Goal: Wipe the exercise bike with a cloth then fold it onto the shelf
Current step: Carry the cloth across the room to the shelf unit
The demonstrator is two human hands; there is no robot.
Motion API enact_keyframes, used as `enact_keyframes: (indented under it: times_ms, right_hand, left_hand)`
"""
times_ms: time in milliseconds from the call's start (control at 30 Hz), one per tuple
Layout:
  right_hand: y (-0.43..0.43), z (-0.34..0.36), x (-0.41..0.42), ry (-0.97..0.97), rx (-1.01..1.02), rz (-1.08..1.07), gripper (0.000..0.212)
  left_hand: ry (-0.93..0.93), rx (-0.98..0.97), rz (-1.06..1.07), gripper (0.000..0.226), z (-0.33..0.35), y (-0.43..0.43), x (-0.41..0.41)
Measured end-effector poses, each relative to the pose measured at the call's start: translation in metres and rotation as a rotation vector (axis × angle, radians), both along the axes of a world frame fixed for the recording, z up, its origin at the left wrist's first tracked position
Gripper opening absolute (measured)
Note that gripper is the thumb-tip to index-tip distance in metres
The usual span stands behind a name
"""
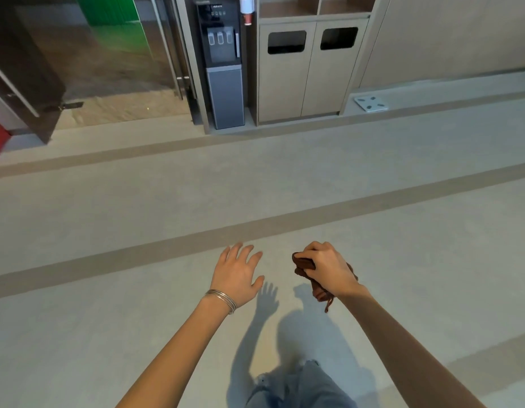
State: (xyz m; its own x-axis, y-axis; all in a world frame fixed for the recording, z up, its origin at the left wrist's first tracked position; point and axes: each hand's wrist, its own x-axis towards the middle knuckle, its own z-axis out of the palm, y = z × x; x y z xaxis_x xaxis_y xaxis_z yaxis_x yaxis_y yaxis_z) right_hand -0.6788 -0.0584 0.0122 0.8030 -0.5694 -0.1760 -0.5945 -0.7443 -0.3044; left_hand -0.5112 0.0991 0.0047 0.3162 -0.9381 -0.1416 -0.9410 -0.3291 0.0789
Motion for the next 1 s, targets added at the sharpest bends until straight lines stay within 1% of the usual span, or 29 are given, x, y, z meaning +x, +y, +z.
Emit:
enact_keyframes:
  times_ms: [100,200,367,567,733,867,1000]
  right_hand:
    - [-0.026,-0.008,0.018,0.036,0.024,0.004,0.029]
    - [-0.055,-0.02,0.032,0.016,0.036,-0.008,0.027]
    - [-0.116,-0.035,0.061,-0.039,-0.037,0.038,0.025]
    - [-0.22,-0.017,0.118,-0.018,-0.059,0.07,0.027]
    - [-0.284,-0.013,0.147,0.05,-0.11,0.128,0.032]
    - [-0.317,-0.02,0.158,0.033,-0.049,0.091,0.034]
    - [-0.352,-0.027,0.169,0.034,0.024,0.039,0.034]
  left_hand:
    - [0.012,0.023,0.011,0.059,-0.011,-0.02,0.018]
    - [0.025,0.044,0.019,0.059,-0.018,-0.049,0.034]
    - [0.032,0.004,0.018,0.057,-0.017,-0.115,0.064]
    - [-0.023,0.022,0.02,0.059,-0.006,-0.22,0.111]
    - [0.007,0.004,0.045,0.058,-0.004,-0.288,0.128]
    - [0.011,0.078,0.031,0.059,-0.01,-0.322,0.144]
    - [0.024,0.07,0.003,0.058,-0.013,-0.364,0.165]
